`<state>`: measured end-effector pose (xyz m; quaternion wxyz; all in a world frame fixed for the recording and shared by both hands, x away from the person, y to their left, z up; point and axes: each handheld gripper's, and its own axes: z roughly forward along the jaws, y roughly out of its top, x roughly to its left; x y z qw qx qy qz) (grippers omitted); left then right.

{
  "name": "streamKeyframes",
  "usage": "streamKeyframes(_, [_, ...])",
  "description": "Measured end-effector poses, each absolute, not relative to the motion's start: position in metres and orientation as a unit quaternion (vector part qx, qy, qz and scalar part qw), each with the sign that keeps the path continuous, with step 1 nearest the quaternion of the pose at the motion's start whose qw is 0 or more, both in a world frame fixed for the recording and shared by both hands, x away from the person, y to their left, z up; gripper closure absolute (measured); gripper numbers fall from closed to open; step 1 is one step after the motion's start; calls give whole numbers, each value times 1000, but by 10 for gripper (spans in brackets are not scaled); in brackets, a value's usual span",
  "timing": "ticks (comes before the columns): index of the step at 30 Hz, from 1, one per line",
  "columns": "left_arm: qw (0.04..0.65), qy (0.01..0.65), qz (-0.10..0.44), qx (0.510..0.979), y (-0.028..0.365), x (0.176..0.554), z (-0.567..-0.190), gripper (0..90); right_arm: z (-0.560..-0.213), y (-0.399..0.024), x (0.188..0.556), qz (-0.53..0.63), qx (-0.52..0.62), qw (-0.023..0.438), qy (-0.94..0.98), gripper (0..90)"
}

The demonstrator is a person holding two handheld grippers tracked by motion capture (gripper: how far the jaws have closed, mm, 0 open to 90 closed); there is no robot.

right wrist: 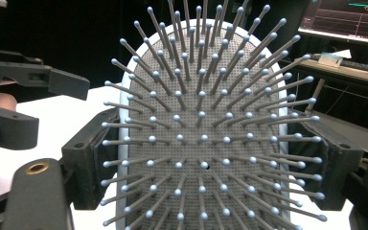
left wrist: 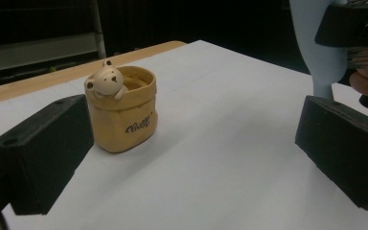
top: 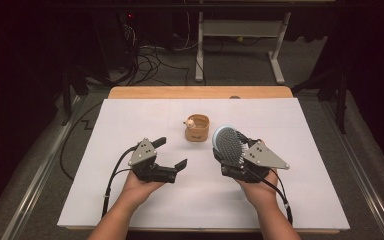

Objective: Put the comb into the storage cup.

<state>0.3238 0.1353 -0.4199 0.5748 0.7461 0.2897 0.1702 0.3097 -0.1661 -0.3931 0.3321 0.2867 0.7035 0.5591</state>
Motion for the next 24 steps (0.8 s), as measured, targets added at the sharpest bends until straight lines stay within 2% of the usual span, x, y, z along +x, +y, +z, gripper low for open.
streamKeyframes(24, [583,284,175,741,134,314,-405,4,-396,-148,305,552,259,346,713,206])
